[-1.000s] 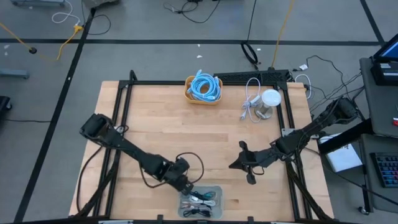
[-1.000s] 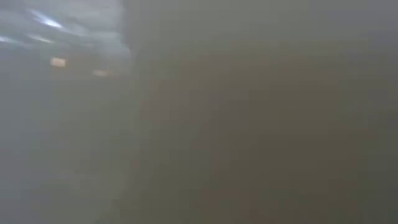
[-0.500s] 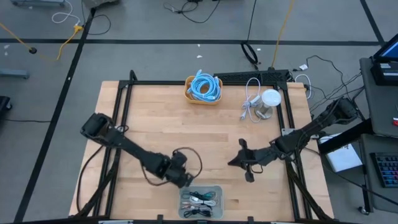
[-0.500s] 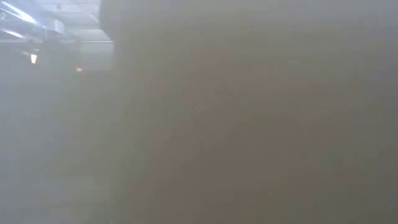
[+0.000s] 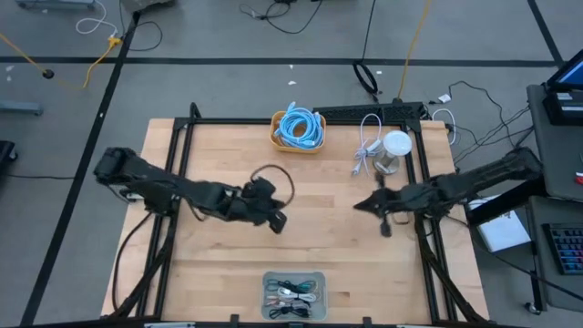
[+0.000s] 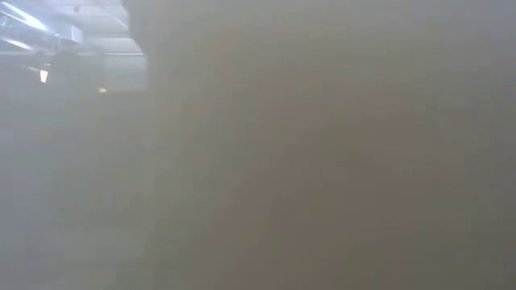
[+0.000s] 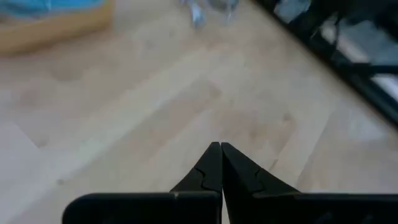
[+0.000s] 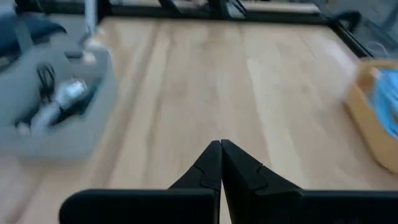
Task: Pick & Place USB Port
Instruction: Return to Home Position
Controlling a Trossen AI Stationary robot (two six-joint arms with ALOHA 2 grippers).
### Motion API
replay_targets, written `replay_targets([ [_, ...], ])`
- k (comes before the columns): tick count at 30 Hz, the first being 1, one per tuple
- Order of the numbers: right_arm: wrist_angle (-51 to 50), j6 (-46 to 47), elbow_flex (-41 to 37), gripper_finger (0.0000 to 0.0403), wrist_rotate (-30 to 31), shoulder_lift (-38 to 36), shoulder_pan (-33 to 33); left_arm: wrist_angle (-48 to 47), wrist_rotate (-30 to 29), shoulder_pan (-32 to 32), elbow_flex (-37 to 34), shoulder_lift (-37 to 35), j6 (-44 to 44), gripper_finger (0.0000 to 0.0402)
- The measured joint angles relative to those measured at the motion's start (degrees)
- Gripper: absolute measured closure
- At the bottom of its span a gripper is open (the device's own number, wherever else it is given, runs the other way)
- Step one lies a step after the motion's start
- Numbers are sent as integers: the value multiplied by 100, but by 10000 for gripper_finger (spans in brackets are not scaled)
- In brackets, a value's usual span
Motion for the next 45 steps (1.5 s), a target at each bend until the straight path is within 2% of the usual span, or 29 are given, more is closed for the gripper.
replay_targets([
  [2, -770, -1, -8, 403, 8, -628, -85, -33, -147, -1, 0, -279, 131, 401],
  [5, -1128, 71, -198, 403, -29, -1420, -169, 6, -189, -13, 4, -470, 253, 401],
  [12, -776, 550, -1270, 403, -463, -2762, -158, -11, -173, -89, 0, -515, 379, 401],
  [17, -81, 666, -2071, 403, -790, -3378, -158, 31, -189, -98, 0, -517, 493, 401],
  [22, 494, 640, -2504, 403, -996, -3706, -156, 170, -74, -155, 0, -517, 795, 401],
  [27, 350, 644, -2594, 403, -1372, -3768, -156, 186, 184, -281, 0, -518, 1521, 401],
  [32, 91, 658, -2594, 403, -1384, -3766, -156, -251, 367, -345, -4, -818, 2060, 401],
  [36, 42, 661, -2597, 403, -1386, -3748, -156, -983, 232, -398, -7, -1349, 1966, 402],
  [41, 18, 661, -2605, 403, -1386, -3722, -156, -2027, -189, -797, -56, -2109, 1557, 402],
  [45, 3, 669, -2610, 403, -1379, -3721, -156, -2036, -453, -1181, -827, -2840, 946, 402],
])
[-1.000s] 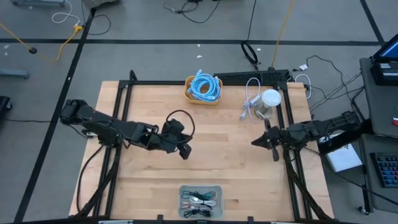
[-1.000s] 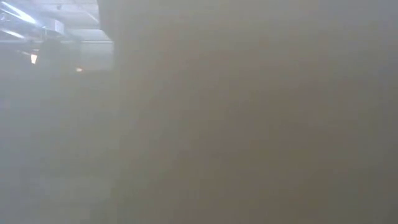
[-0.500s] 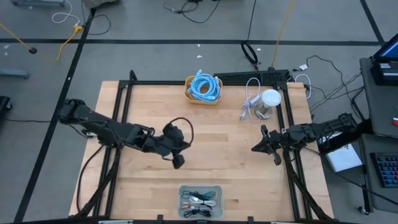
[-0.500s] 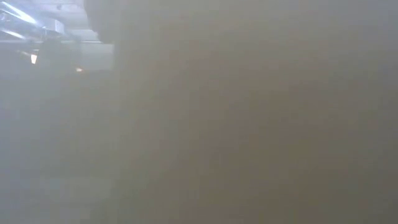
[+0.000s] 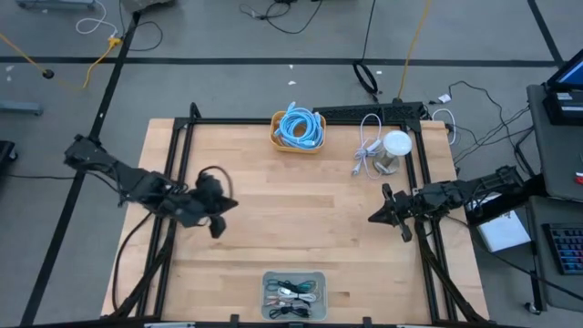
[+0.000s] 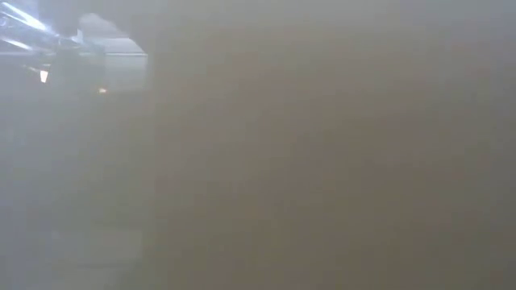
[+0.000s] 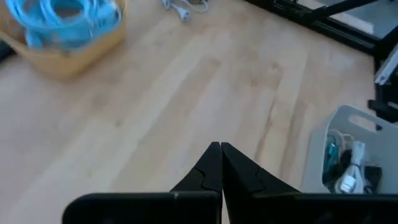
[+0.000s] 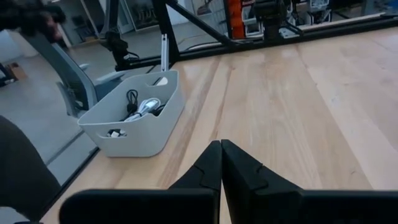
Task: Pick & Place USB Port
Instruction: Return to Home Position
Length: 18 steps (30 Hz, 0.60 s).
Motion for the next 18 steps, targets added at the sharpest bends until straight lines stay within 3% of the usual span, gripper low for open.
replay_targets([
  [6, -18, 187, -3, 403, 140, -3, 0, 950, -131, -646, -1974, -1134, -1168, 402],
  [9, -4, 95, -6, 403, 144, -3, 0, 1796, -385, -843, -2802, -1632, -1314, 401],
  [12, 7, 139, -7, 403, 149, -3, 0, 2263, -493, -904, -3409, -2080, -1228, 401],
  [18, 15, 214, -9, 403, 157, -3, 0, 2301, -496, -911, -4272, -2907, -1181, 401],
])
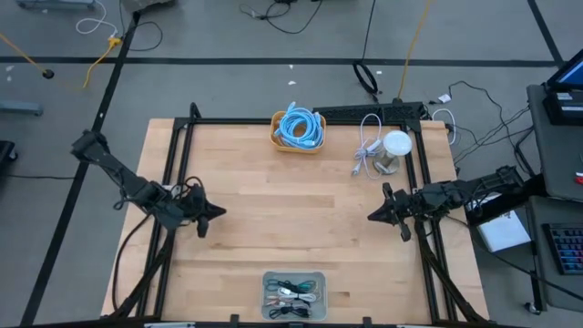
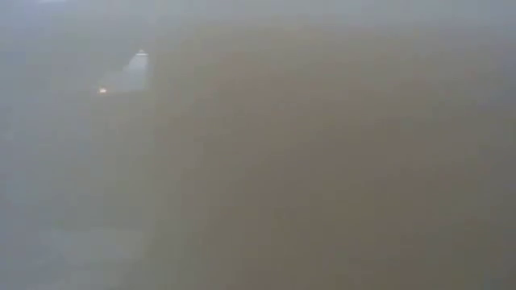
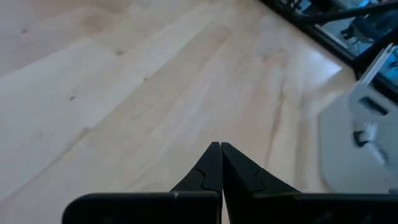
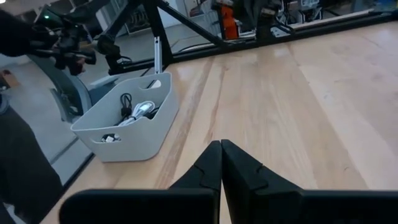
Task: Pick & Place USB Port
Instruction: Return to Home Position
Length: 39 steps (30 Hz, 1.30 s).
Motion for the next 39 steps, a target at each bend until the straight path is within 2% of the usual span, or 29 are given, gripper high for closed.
replay_targets([
  [6, 19, -264, 0, 403, 2, 0, 0, -3, 16, 1, -780, -863, -20, 401],
  [10, 186, -229, -2, 403, 7, 0, 1, -20, -122, 46, -782, -1122, 591, 401],
  [16, 781, -227, -34, 403, 11, 2, 0, -26, -110, 233, -782, -1178, 1348, 400],
  [21, 1092, -226, -40, 403, 11, 0, 1, -40, 17, 313, -782, -1176, 1375, 399],
  [30, 1123, -226, -32, 403, 8, 2, 1, 111, 21, 306, -782, -1176, 1682, 366],
  [39, 1137, -226, -13, 403, 4, 2, 1, 151, 20, 306, -782, -1176, 1659, 371],
])
